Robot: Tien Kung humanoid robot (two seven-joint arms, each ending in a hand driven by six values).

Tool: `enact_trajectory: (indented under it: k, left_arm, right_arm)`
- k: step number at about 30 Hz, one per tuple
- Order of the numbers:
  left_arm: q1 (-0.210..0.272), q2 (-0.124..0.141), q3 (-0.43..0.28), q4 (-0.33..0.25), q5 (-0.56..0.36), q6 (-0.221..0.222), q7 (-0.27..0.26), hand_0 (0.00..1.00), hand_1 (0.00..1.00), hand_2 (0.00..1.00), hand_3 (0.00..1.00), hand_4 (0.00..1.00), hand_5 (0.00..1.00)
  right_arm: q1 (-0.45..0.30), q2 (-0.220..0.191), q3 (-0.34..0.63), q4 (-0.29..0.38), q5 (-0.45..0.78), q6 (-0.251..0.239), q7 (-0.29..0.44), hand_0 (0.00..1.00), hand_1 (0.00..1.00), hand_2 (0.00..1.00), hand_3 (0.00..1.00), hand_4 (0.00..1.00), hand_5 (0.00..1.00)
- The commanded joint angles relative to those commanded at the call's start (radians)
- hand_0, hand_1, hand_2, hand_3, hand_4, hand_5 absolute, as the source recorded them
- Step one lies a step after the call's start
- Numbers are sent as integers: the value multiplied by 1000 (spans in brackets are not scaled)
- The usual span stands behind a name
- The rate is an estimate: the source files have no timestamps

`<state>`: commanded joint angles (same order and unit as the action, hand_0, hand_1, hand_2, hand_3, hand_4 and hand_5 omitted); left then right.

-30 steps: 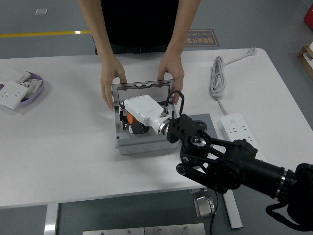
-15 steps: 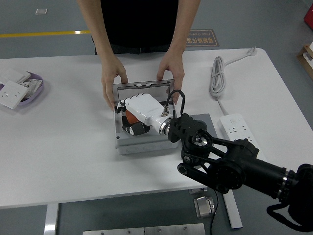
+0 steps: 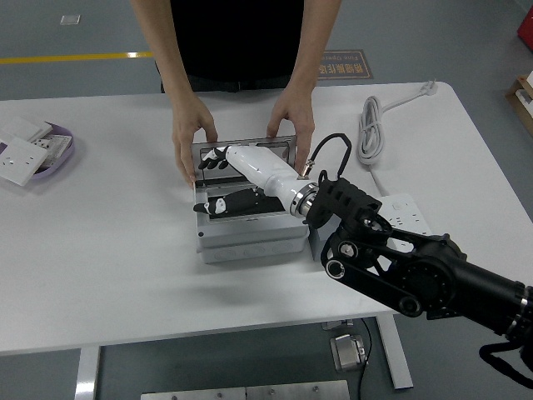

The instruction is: Pick up the cylinder from the cube,place it in the box,flap close box

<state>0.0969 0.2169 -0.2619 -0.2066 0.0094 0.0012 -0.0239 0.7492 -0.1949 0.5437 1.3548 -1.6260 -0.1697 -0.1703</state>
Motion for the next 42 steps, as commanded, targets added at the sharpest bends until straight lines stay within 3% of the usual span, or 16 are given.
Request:
enact_trajectory:
  k: [5, 11, 16, 20, 31, 37, 42]
  left_arm:
    - [-3, 1, -2, -1, 4, 0, 0, 629, 647, 625, 668, 722, 253]
    - [-3, 2, 2, -1, 4, 0, 0, 629, 647, 625, 668, 722, 253]
    - [-6, 4, 1, -1, 7, 0, -1, 629, 647, 625, 668, 722, 253]
    - [-7, 4, -1, -2, 10, -1, -1, 629, 647, 625, 668, 722, 253]
    - [-6, 4, -16, -2, 23, 0, -1, 629, 647, 625, 668, 722, 253]
    - [-4, 3, -16, -2, 22, 1, 0, 629, 647, 625, 668, 722, 253]
    - [-4, 5, -21, -2, 26, 1, -1, 629, 647, 625, 668, 722, 253]
  right_arm:
    - [58, -30, 13, -21, 123, 9, 1, 798, 658, 676, 718, 975, 471]
    - [116, -33, -2, -119, 225, 15, 12, 768, 642, 663, 707, 962, 478]
    - [139, -33, -55, -202, 268, 16, 27, 750, 630, 656, 699, 947, 467]
    - [140, -54, -79, -204, 271, 16, 27, 737, 624, 652, 696, 940, 468]
    - [87, -175, -86, 13, 106, 11, -12, 728, 624, 653, 695, 934, 471]
    - [58, -180, -135, 126, 40, 17, -30, 726, 623, 653, 694, 933, 477]
    - [36, -174, -168, 174, 5, 9, -40, 727, 623, 655, 689, 928, 484]
